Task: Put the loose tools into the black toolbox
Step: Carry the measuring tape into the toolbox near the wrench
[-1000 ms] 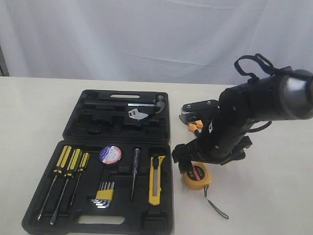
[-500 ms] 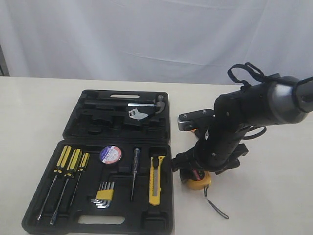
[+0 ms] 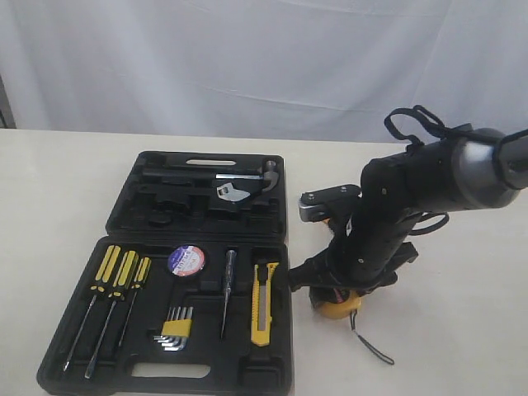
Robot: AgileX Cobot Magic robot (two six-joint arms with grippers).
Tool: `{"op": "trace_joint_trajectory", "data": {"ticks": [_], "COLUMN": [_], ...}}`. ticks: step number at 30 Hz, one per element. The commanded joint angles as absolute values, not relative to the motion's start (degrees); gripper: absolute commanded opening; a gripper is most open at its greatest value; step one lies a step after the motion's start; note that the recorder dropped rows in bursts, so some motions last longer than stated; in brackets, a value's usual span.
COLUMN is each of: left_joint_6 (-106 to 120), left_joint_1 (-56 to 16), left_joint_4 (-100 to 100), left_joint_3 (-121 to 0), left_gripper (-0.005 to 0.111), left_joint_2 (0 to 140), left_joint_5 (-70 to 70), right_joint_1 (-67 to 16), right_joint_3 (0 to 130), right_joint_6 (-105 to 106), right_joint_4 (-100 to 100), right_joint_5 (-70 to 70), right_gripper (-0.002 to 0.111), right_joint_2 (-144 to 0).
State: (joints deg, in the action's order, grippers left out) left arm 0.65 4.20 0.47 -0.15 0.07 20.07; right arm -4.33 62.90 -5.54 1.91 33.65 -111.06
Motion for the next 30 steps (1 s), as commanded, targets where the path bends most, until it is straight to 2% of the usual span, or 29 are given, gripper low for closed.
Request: {"op": "trace_joint_trajectory", "data": {"ticks": [1,5,8,12,14,17,21,24,30], "left_joint_6": [0.41,0.41,0.41,0.41,0.41,0.41,0.41,0.41,0.41], "left_joint_1": [3.93,3.93,3.93,3.93,3.93,3.93,3.93,3.93,3.93], "left_joint_4": [0.0,0.0,0.0,0.0,0.0,0.0,0.0,0.0,0.0], "left_joint_3": [0.0,0.0,0.0,0.0,0.0,0.0,0.0,0.0,0.0], "left_gripper": [0.0,0.0,0.0,0.0,0.0,0.0,0.0,0.0,0.0], "left_joint_2": [0.0,0.0,0.0,0.0,0.0,0.0,0.0,0.0,0.0], "left_joint_5": [19.62,19.62,19.62,19.62,19.62,19.62,19.62,19.62,19.62], "right_joint_1": [-4.08,-4.08,-4.18,-4.18,-4.18,-4.18,-6.54,-8.93,-10.26], "right_joint_3": [63.28,63.28,63.81,69.77,77.83,94.78,110.86,115.23,115.61], "right_joint_6": [-4.65,-4.65,-5.33,-10.73,-15.42,-20.82,-29.16,-35.2,-39.82], "right_joint_4": [2.1,2.1,2.1,2.0,1.87,1.65,0.0,-4.66,-5.91], "right_joint_5": [34.34,35.8,38.03,44.56,48.79,55.81,56.4,56.25,53.41], "right_gripper": [0.023,0.007,-0.001,0.0,0.0,0.0,0.0,0.0,0.0], "right_joint_2": [-111.09,-109.76,-107.06,-100.92,-101.39,-109.34,-120.71,-126.02,-132.06]}}
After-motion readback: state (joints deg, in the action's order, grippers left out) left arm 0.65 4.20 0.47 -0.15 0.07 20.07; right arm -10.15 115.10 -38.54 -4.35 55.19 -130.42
